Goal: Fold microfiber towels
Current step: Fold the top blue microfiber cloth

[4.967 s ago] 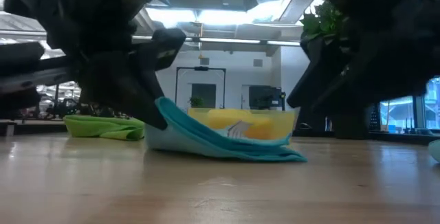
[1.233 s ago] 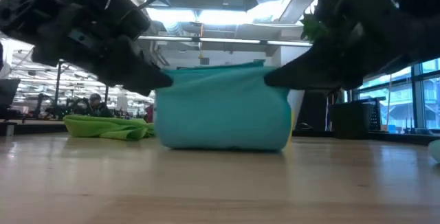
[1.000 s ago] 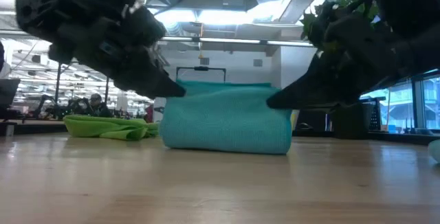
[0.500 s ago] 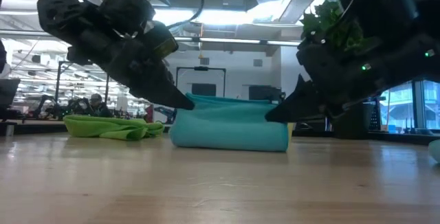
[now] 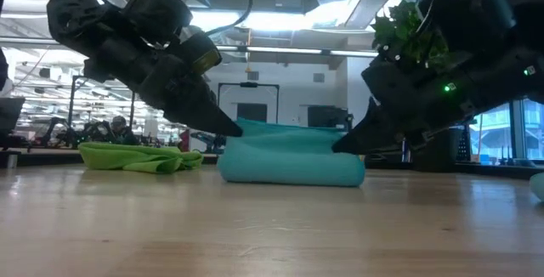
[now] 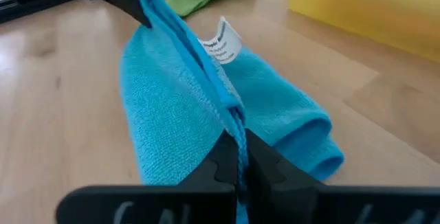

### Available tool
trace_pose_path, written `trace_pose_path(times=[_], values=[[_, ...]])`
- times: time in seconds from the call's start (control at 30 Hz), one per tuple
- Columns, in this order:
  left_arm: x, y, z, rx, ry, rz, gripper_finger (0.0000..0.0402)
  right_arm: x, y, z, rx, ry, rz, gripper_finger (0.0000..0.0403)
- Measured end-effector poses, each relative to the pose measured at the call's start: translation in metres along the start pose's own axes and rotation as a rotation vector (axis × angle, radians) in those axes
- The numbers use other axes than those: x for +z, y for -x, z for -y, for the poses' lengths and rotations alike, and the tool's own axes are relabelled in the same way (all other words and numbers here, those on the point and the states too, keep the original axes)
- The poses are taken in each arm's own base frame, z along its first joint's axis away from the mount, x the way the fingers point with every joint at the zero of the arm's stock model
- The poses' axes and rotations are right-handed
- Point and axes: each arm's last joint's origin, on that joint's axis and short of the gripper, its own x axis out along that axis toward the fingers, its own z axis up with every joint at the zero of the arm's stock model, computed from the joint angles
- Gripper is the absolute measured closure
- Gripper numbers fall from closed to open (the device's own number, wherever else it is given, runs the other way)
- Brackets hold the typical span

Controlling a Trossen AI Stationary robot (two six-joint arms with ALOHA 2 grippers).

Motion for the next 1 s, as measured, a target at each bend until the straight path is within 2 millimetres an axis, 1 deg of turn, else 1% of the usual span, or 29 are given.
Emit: trace_pose_path(times=[0.17, 0.27, 0.47, 0.67, 0.83, 1.0], values=[[0.006, -0.001, 0.000, 0.030, 0.001, 0.025, 0.0318, 0.000, -0.003, 0.008, -0.104, -0.056, 0.030, 0.0399], [0.009, -0.002, 0.000, 0.028, 0.001, 0.033, 0.0306, 0.002, -0.006, 0.012, -0.136, -0.080, 0.049, 0.0399], [0.009, -0.001, 0.010, -0.004, -0.010, 0.038, 0.0302, 0.006, -0.011, 0.018, -0.165, -0.133, 0.057, 0.0387], [0.009, 0.000, 0.024, 0.013, -0.034, 0.054, 0.0302, 0.009, -0.017, 0.026, -0.190, -0.136, 0.037, 0.0398], [0.008, 0.002, 0.037, 0.009, -0.056, 0.056, 0.0301, 0.010, -0.019, 0.029, -0.195, -0.146, 0.033, 0.0388], [0.007, 0.002, 0.041, 0.055, -0.085, 0.064, 0.0301, 0.010, -0.020, 0.031, -0.201, -0.140, 0.025, 0.0391]])
